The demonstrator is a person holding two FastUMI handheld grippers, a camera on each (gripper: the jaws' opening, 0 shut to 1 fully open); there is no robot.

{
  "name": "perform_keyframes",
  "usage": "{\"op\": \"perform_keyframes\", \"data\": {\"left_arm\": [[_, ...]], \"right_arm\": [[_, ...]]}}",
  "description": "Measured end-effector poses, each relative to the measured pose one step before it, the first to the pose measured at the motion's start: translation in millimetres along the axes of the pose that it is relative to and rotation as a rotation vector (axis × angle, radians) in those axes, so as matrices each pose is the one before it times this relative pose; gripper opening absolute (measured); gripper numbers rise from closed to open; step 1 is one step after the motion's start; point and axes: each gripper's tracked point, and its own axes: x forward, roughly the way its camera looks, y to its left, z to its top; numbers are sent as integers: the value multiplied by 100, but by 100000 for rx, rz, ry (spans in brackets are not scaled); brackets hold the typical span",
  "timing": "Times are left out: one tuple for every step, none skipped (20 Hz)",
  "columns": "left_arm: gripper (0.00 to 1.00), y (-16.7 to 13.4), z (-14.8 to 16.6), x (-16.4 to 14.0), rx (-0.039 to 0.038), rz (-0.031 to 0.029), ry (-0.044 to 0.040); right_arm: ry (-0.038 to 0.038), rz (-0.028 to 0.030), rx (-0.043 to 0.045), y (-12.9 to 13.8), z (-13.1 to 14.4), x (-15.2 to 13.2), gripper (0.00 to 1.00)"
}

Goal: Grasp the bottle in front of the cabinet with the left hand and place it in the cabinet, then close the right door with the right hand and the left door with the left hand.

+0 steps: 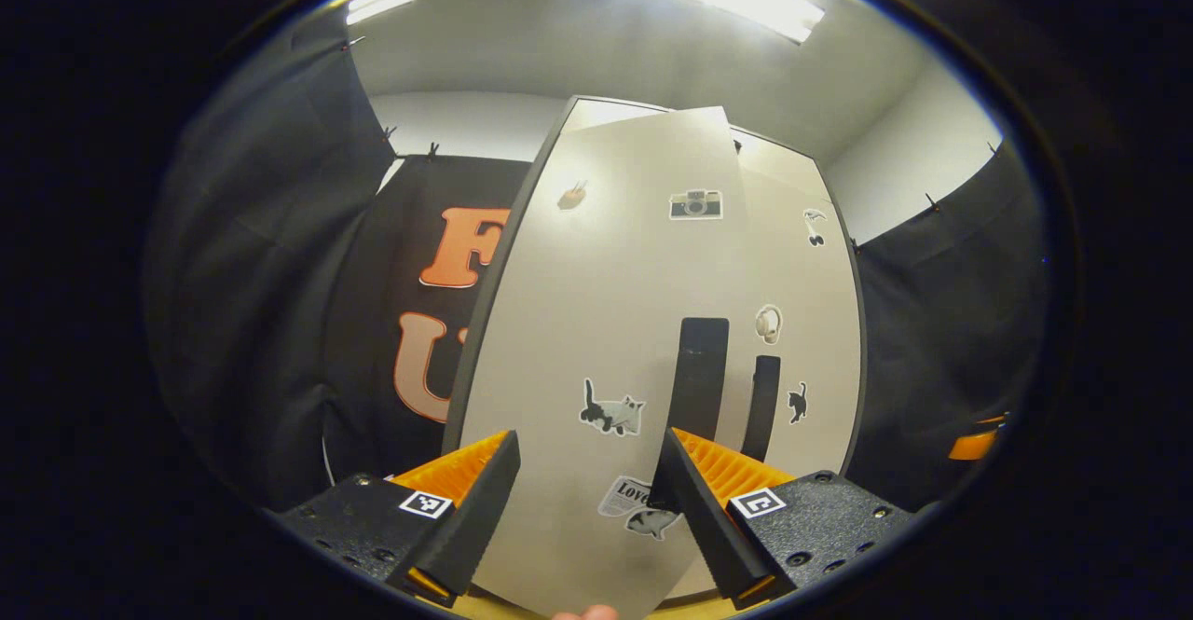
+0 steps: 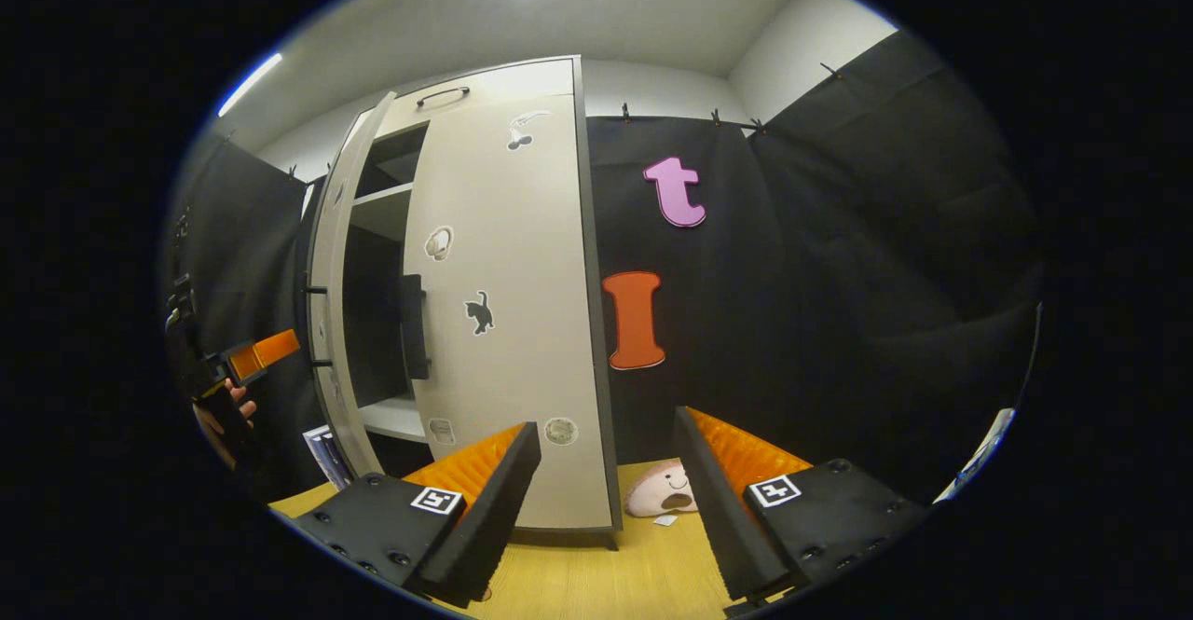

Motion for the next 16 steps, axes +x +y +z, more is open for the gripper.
{"op": "perform_keyframes", "data": {"left_arm": [[89, -346, -153, 356, -299, -509, -1037], [93, -705, -176, 639, -176, -1434, 947], [93, -218, -208, 389, 22, 13, -579], [93, -436, -98, 476, 793, -580, 278], [97, -349, -245, 603, 1205, -559, 157], [89, -309, -199, 562, 1163, -400, -45], [93, -339, -146, 619, 989, -272, 181], [93, -152, -159, 114, 678, -139, 27], [93, -142, -120, 238, 363, 122, 39], [93, -187, -249, 339, 98, 203, 44], [93, -102, -256, 350, 15, 233, 124], [93, -90, -268, 374, -133, 197, -22], [93, -58, -158, 239, -21, -18, -86], [93, -59, -129, 353, 87, -199, -24], [93, -44, -109, 223, -150, -122, -49], [93, -45, -112, 361, -411, 59, -129]], "right_arm": [[-71, -702, 15, -357, 129, -127, 96], [-25, -686, 108, -293, 42, 99, 96], [-53, -532, 164, -280, -10, 31, 96], [-61, -614, 105, -236, 62, 145, 96], [-51, -664, 68, -371, -5, -174, 96], [-47, -595, 84, -286, 5, 19, 96], [76, -644, 76, -368, 32, -94, 96], [281, -704, -19, -295, -64, 54, 96], [248, -770, -60, -413, -93, -97, 96], [214, -791, -55, -308, 5, 114, 96], [151, -892, -37, -367, 32, -155, 96], [116, -823, -6, -309, -29, 30, 96], [209, -657, -47, -310, -42, -219, 96], [77, -587, -92, -148, 16, -1, 96], [-95, -515, -100, -233, 62, -128, 96], [-140, -455, -73, -52, 39, 13, 96]]}}
